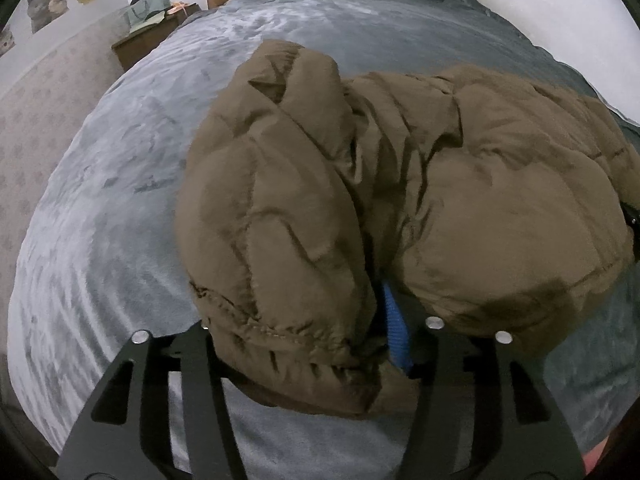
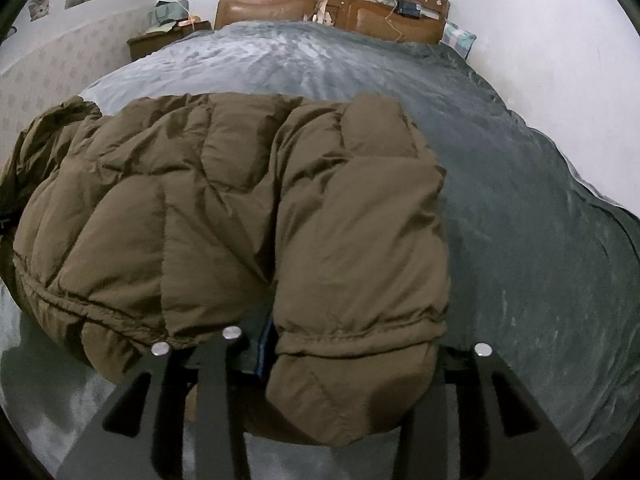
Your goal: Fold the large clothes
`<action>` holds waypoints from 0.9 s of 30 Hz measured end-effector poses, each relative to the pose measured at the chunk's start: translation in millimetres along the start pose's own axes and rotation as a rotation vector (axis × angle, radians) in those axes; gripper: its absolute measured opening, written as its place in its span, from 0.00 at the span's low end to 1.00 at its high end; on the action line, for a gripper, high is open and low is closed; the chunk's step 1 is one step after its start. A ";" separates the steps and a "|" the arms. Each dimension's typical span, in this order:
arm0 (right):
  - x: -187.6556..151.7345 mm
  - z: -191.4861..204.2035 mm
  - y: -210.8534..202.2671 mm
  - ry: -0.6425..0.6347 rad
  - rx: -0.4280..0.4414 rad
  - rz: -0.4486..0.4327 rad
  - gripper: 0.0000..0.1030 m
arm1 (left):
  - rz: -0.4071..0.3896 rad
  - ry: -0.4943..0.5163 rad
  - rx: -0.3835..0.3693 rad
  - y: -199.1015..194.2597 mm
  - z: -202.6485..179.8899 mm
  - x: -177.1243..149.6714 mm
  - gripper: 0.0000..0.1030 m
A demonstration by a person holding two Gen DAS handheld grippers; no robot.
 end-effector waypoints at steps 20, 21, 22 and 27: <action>-4.9 -41.2 -40.4 0.085 -0.045 -0.081 0.74 | -0.132 -0.078 0.063 -53.3 57.1 4.4 0.89; 0.7 -40.7 -46.3 0.083 -0.040 -0.103 0.74 | -0.144 -0.088 0.054 -60.4 58.6 7.6 0.89; 7.0 -39.9 -50.0 0.086 -0.035 -0.116 0.74 | -0.151 -0.093 0.045 -65.7 57.9 12.3 0.89; 26.5 -34.1 -46.1 0.122 0.003 -0.131 0.74 | -0.146 -0.084 0.005 -67.8 43.1 23.7 0.84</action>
Point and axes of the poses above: each gripper's, at about its wrist camera, not at the fingertips, and y roughly the way its jaws point, z to its left, x to its top, the point moved 5 cm from there along y, roughly the way its jaws point, and after that the axes turned 7 degrees about -z, right-handed, at the moved point
